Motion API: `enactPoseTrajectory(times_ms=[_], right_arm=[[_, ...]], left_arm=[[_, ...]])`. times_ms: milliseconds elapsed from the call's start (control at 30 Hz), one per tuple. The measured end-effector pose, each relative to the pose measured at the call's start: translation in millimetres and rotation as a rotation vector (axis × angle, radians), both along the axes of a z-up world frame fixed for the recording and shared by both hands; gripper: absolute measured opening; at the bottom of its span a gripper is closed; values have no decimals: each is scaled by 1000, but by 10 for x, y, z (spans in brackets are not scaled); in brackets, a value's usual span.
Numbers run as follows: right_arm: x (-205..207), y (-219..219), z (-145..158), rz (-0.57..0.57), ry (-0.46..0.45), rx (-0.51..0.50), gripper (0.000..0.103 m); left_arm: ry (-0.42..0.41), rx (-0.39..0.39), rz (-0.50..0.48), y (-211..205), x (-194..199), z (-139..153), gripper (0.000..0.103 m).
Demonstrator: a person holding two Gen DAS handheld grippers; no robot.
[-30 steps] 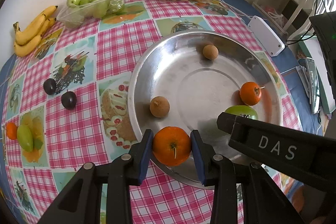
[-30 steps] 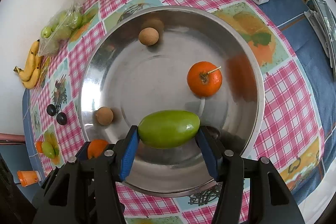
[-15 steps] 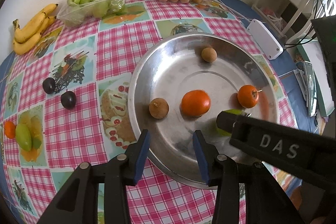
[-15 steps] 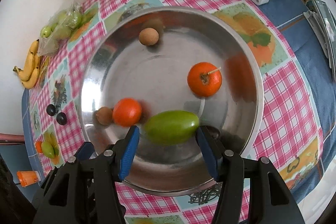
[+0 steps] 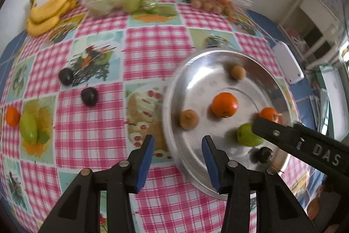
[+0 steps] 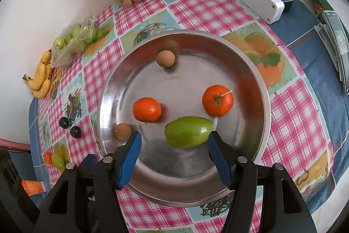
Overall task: Organize fruits
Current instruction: 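Open both tools to drop the orange and mango into the bowl, then move both tools back from the bowl toward another orange and a green pear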
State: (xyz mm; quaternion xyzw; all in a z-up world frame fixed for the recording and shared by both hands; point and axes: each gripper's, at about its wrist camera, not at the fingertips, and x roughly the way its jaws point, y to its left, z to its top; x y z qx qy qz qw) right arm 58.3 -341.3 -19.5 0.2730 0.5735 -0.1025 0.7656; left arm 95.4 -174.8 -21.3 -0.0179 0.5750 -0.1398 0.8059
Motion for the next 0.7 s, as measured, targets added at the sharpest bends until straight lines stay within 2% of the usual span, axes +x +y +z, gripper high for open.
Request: enactPoseTrajectory(times_ms=[467,700], right_arm=[[39,61,0,39,6,-22,65],[60,103,1,62,8,-36,65]], left_arm=[[22,-67,262,751,174,19,56],[21,-57,282,797,198,21,58]])
